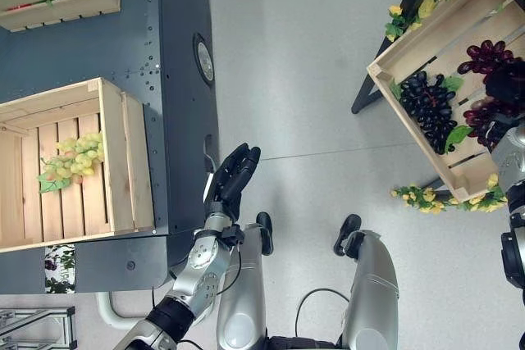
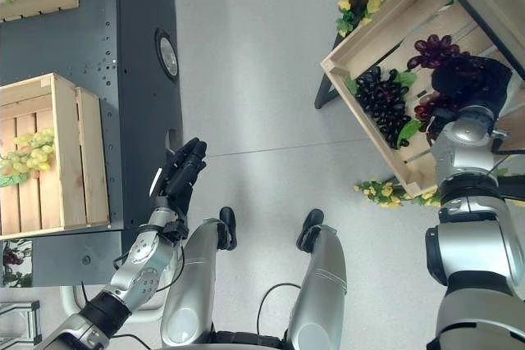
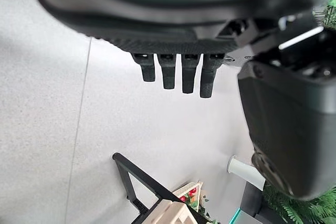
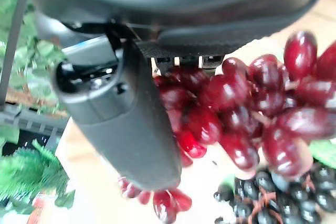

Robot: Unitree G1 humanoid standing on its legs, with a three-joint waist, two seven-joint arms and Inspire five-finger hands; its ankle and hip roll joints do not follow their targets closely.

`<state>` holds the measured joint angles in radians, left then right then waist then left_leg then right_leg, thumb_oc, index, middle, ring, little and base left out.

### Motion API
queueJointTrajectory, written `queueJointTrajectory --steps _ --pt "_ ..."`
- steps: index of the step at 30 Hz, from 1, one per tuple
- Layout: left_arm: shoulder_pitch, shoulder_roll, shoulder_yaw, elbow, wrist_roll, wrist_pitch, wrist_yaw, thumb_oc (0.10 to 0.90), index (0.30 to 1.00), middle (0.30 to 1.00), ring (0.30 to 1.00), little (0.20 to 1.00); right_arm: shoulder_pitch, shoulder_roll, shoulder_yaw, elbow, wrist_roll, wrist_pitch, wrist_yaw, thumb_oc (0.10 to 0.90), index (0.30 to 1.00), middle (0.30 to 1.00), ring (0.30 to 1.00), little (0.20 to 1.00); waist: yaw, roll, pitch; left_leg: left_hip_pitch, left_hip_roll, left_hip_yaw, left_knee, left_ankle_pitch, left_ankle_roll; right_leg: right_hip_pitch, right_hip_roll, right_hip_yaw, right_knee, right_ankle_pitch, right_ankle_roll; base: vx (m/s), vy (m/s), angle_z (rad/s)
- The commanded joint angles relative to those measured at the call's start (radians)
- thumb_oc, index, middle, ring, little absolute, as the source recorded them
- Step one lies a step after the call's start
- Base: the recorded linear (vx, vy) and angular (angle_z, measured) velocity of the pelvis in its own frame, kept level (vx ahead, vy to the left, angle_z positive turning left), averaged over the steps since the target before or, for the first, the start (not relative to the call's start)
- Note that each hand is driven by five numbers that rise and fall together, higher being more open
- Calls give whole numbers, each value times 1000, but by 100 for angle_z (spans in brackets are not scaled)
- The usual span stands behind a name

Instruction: Pick up the fruits from the basket on one side to the basket on the other side

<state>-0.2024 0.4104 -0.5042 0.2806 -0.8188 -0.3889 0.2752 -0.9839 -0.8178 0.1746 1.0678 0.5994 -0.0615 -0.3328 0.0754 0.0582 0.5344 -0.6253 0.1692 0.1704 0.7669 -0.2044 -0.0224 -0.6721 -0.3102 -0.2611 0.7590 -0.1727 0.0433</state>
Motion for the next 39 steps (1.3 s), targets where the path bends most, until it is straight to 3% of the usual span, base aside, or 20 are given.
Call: queueJointTrajectory --steps 1,11,20,26,32,39 --pt "0 42 -8 -149 95 -103 -20 800 900 900 900 900 -58 -124 44 -88 14 -144 30 800 900 900 900 900 5 -9 -14 41 -31 23 73 -78 70 110 19 -60 64 -80 -65 0 0 0" --pt "-33 28 -26 -141 105 -93 -13 800 900 900 900 900 -39 -82 44 -121 -22 -125 28 800 900 900 900 900 -13 -24 -14 81 2 41 98 -87 66 148 31 -49 42 -68 -58 -6 21 -5" --pt "-33 17 -35 -133 102 -94 -10 800 900 900 900 900 10 -31 33 -206 20 -135 41 800 900 900 900 900 -34 -31 -14 124 17 72 66 -80 57 184 50 -40 -22 -40 -48 -8 27 -6" --pt "-56 -10 -27 -115 119 -92 -6 800 900 900 900 900 128 63 30 -310 88 -179 152 800 900 900 900 900 -51 -40 -14 194 22 109 -3 -72 54 248 60 -38 -106 -10 -34 8 46 -14" --pt "-70 -34 -10 -86 123 -76 1 800 900 900 900 900 206 164 32 -372 98 -236 175 800 900 900 900 900 -56 -48 -14 265 19 133 -76 -72 52 313 63 -46 -183 20 -18 0 0 0" --pt "-49 -32 25 -69 126 -54 -31 800 900 900 900 900 327 276 35 -492 92 -248 192 800 900 900 900 900 -56 -67 -15 368 11 158 -188 -58 48 414 73 -54 -302 59 4 3 1 -1"
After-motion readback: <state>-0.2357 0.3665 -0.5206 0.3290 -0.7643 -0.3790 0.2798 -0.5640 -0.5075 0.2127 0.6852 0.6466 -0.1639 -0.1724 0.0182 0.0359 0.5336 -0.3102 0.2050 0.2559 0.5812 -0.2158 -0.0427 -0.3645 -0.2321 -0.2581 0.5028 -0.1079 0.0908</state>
